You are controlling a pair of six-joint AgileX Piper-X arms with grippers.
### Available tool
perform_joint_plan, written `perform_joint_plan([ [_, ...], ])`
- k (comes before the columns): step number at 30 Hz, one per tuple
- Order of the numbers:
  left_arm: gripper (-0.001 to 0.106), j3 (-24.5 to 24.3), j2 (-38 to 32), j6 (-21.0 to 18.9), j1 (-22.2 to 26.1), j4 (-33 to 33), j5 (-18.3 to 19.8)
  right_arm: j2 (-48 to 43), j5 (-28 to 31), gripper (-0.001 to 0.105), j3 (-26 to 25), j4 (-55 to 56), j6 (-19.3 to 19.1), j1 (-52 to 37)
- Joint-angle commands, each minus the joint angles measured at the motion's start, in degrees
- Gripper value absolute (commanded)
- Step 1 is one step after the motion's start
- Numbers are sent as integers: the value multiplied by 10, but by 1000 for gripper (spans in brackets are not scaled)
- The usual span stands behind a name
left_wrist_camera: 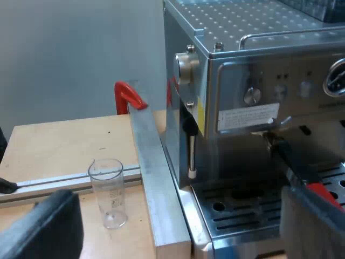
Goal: Remove mug from coffee machine
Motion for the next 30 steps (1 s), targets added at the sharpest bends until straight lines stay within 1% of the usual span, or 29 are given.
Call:
perform_joint_plan([
  [1, 77, 0, -36, 2, -1, 23, -8, -32, -8, 66, -4, 20, -7, -2],
  [5, 77, 0, -71, 2, -1, 43, -5, -73, -8, 66, 6, 33, -7, -2],
  [7, 77, 0, -92, 2, -1, 60, -5, -103, -9, 66, 20, 52, 2, -2],
  [8, 77, 0, -94, 2, -1, 62, -5, -108, -9, 66, 23, 57, 4, -2],
  [13, 77, -4, -92, 2, -1, 112, 4, -158, -9, 66, 43, 91, 19, -2],
  [14, 77, -4, -92, 2, -1, 115, 3, -161, -9, 66, 44, 92, 19, -2],
  [15, 77, -4, -92, 2, -1, 118, 3, -163, -13, 66, 45, 117, 19, -2],
  [17, 77, -4, -92, 2, -1, 118, 3, -164, -28, 66, 50, 114, 19, -2],
  [18, 77, -2, -92, 2, -1, 113, 3, -164, -51, 66, 58, 105, 18, -2],
  [19, 77, 0, -92, 2, -1, 111, 3, -164, -60, 66, 63, 97, 18, -2],
  [23, 77, 0, -92, 2, -1, 102, 1, -163, -63, 66, 77, 72, 18, -2],
  [26, 77, 4, -92, 2, -1, 68, -20, -163, -63, 66, 94, 38, 18, -2],
  [29, 77, 19, -92, 2, -1, 23, -46, -163, -63, 66, 104, 19, 18, -2],
  [30, 77, 30, -92, 2, -1, 3, -53, -163, -63, 66, 127, -17, 18, -2],
])
